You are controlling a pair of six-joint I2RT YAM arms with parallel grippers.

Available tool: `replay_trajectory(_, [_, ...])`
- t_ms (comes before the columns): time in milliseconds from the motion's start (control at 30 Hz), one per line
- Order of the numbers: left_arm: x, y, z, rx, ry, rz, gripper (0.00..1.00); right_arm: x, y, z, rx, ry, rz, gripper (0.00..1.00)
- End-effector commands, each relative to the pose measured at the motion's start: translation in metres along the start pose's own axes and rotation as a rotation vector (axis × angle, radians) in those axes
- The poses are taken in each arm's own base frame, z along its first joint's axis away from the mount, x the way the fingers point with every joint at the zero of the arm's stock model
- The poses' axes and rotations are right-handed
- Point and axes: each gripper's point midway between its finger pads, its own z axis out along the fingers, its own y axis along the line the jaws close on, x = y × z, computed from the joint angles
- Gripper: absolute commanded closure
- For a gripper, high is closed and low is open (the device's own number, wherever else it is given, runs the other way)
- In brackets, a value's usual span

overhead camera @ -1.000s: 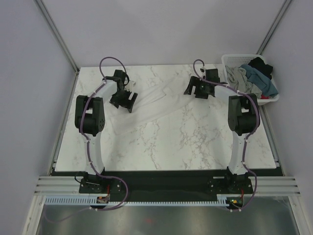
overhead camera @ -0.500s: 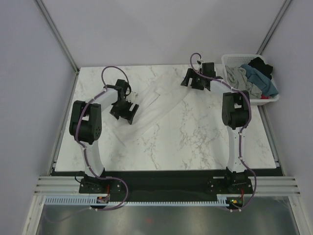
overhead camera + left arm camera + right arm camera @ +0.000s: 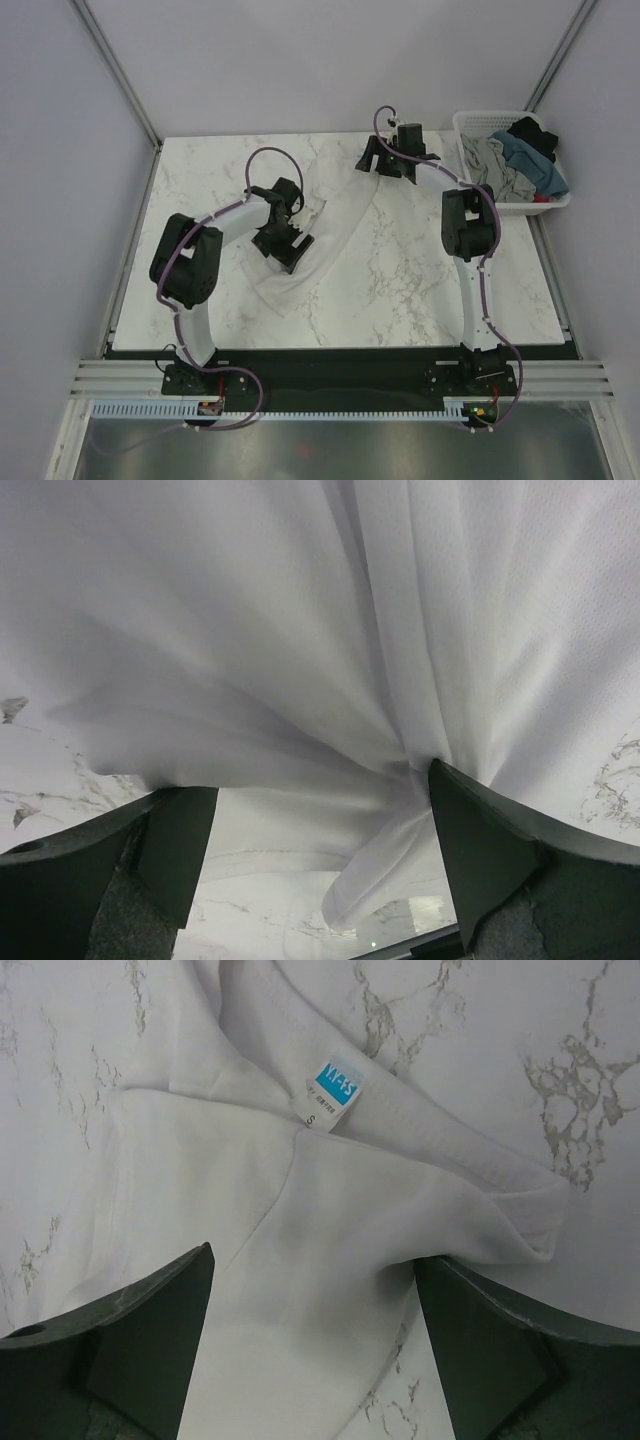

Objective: Fold and stack the t-shirts
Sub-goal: Fold the tshirt

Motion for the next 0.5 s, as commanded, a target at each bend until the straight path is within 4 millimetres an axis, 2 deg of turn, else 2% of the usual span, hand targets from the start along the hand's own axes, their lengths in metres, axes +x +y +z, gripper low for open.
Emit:
replay_trajectory(0, [-0.032,0.008,-0.043,-0.032,-0.155,-0.026,0.07,-0.013,0.006,-0.016,0.014,-0.022,-0.013,0.10])
replay_trajectory(33, [-0.036,0.008,-0.048,-0.036,-0.174,-0.025,0.07,-0.016,0.004,-0.022,0.020,-0.026,-0.014,0.10])
replay_trajectory(67, [-0.024,0.043,-0.060,-0.242,-0.126,-0.045,0.06,-0.020,0.008,-0.033,0.023,-0.032,-0.022,0.10])
replay_trajectory(133, [-0.024,0.048,-0.077,-0.279,-0.153,-0.006,0.02,-0.027,0.011,-0.046,0.021,-0.040,-0.028,0.10])
replay_trajectory(267, [-0.021,0.044,-0.098,-0.290,-0.198,-0.002,0.03,-0.036,0.022,-0.070,0.009,-0.052,-0.030,0.10])
replay_trajectory(367, [-0.025,0.033,-0.109,-0.290,-0.235,0.028,0.03,-0.035,0.027,-0.075,-0.005,-0.051,-0.024,0.10])
replay_trajectory(467, [-0.029,0.020,-0.109,-0.281,-0.243,0.063,0.03,-0.026,0.032,-0.073,-0.022,-0.034,-0.007,0.10])
